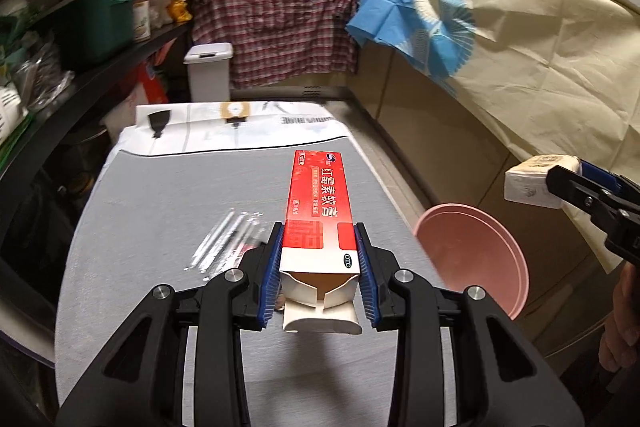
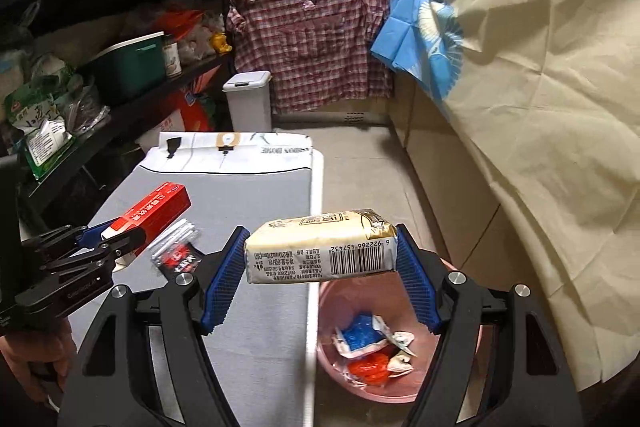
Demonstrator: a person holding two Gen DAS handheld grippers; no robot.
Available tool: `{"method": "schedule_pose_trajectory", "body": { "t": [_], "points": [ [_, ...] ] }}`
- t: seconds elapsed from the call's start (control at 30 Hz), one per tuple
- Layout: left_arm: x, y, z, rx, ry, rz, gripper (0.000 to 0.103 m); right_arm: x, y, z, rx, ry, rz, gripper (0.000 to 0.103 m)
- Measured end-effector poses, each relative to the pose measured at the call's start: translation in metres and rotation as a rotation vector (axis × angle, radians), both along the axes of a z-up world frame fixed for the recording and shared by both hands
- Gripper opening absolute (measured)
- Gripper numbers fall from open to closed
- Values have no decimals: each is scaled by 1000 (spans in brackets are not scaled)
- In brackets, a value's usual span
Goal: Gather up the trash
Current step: 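Carry the red box and cream tissue pack over the pink bin with both grippers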
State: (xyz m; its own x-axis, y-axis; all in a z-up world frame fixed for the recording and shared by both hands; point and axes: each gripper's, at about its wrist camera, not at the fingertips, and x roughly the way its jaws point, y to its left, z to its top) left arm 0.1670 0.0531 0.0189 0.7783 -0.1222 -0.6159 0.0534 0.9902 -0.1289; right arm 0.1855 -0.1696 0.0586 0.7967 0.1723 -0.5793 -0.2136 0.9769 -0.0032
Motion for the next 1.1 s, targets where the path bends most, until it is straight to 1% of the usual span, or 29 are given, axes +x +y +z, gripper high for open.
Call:
{"method": "schedule_pose_trajectory", "body": {
  "t": [0.2,0.4,0.6,0.7,0.83,0.93,1.1],
  "points": [
    [7,-26,1,-3,0,-46,34,6,-29,1,-8,-8,-26,72],
    [14,-58,0,-13,7,-114,34,12,-56,-9,-29,-4,-75,72],
    [22,-96,-3,-24,23,-213,34,23,-85,-27,9,57,-136,72],
    [26,-116,-9,-25,48,-263,34,25,-94,-34,18,84,-142,72],
    [32,-141,-20,-14,79,-303,34,28,-103,-39,25,101,-160,72],
    [36,-155,-29,2,96,-322,34,31,-107,-43,26,115,-167,72],
    [43,-167,-43,21,125,-342,34,35,-110,-48,22,134,-175,72]
  ]
}}
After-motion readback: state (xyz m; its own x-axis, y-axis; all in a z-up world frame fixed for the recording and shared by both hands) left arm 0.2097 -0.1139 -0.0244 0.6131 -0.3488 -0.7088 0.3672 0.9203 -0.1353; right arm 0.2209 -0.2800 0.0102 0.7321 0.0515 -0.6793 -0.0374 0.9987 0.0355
